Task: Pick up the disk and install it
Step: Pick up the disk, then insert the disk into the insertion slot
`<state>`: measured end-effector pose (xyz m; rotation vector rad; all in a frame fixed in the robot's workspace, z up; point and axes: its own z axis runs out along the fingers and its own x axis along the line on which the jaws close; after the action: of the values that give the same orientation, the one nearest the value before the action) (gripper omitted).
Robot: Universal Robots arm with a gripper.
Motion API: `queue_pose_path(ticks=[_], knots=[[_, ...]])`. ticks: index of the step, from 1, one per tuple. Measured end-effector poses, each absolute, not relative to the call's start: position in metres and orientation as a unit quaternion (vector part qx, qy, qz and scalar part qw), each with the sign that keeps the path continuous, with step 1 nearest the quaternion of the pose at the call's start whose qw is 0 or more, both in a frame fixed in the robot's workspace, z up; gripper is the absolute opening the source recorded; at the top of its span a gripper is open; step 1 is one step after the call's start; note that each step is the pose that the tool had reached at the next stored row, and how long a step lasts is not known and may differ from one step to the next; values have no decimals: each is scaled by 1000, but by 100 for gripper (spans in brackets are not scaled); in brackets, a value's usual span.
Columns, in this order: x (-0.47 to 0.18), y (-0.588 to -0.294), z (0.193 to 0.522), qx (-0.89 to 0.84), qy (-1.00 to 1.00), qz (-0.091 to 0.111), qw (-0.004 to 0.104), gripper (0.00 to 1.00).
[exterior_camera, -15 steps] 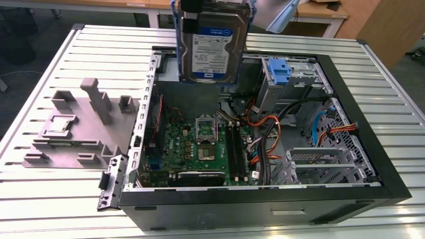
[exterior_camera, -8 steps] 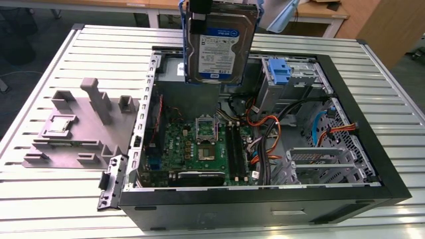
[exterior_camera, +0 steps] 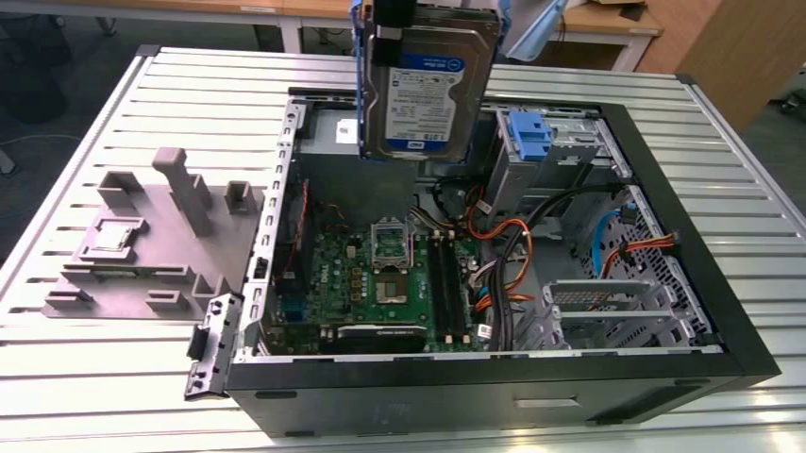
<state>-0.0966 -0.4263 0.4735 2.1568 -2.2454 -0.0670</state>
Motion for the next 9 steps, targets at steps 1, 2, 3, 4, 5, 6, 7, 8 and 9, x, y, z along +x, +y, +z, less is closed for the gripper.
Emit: queue_pose_path(ticks=[1, 2, 3, 4, 5, 6, 7, 8, 9], knots=[[-94, -426, 473, 692, -721, -21, 14, 36], [-92, -426, 473, 692, -721, -21, 14, 36], [-91, -427, 473, 692, -721, -21, 15, 36], [-90, -427, 473, 692, -722, -20, 15, 36], [-90, -428, 473, 692, -722, -20, 15, 36], [-90, -428, 473, 692, -722, -20, 15, 36], [-90, -428, 473, 691, -722, -20, 15, 36], [-90, -428, 473, 691, -723, -20, 15, 36], [-90, -428, 473, 690, -723, -19, 16, 36]])
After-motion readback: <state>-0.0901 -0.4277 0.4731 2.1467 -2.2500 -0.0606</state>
